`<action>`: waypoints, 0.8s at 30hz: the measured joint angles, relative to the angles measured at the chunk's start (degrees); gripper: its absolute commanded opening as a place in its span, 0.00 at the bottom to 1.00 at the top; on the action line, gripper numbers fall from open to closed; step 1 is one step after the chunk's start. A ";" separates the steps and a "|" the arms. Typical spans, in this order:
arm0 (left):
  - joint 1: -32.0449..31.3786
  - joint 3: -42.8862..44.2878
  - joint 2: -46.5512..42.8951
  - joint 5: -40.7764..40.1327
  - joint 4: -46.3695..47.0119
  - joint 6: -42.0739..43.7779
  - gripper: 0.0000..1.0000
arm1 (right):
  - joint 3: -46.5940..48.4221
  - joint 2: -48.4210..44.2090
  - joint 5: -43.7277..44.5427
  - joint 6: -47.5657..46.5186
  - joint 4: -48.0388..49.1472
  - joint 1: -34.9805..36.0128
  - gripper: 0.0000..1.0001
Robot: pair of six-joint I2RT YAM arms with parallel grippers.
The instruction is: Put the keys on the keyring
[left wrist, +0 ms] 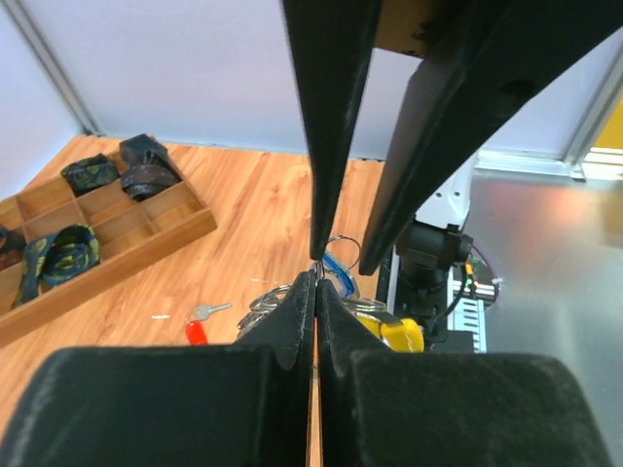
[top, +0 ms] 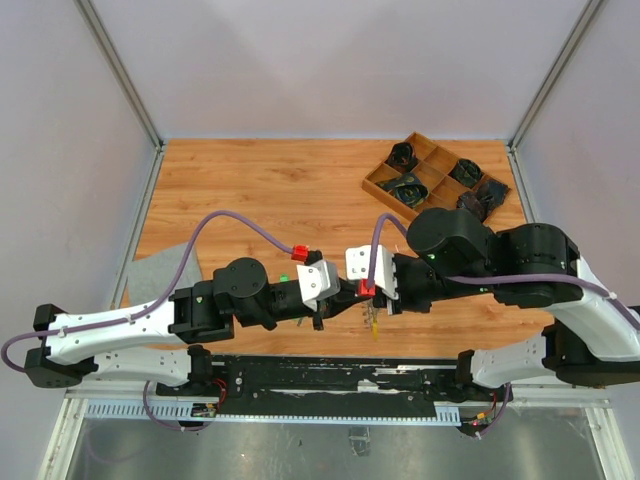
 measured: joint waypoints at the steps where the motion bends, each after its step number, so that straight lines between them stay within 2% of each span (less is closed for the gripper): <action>1: 0.00 0.00 -0.02 -0.81 -0.02 -0.02 0.00 | 0.00 -0.24 0.35 0.00 0.63 0.00 0.23; 5: 0.00 -0.66 -1.03 -3.30 0.79 -0.24 0.01 | -0.17 -1.64 3.50 0.17 3.74 0.55 0.27; 7: 0.00 -1.66 -2.36 -4.42 1.51 -0.48 0.01 | -1.22 -3.30 5.88 0.46 6.73 0.48 0.25; 10: 0.00 -2.64 -4.07 -6.54 2.36 -1.01 0.01 | -3.85 -6.88 7.17 1.64 12.07 -2.67 0.25; 14: 0.00 -3.08 -4.57 -9.79 3.52 -1.81 0.00 | -7.82 -10.93 -0.07 6.45 19.02 -17.49 0.33; 17: 0.00 -3.17 -4.28 -12.28 3.78 -2.38 0.01 | -11.80 -12.39 -9.01 12.52 23.93 -28.50 0.33; 20: 0.00 -3.17 -3.76 -14.97 4.04 -2.97 0.01 | -17.20 -13.29 -15.96 19.21 29.16 -32.33 0.33; 24: 0.00 -3.28 -3.43 -18.62 4.28 -3.48 0.01 | -23.96 -13.68 -19.87 27.76 34.38 -33.40 0.30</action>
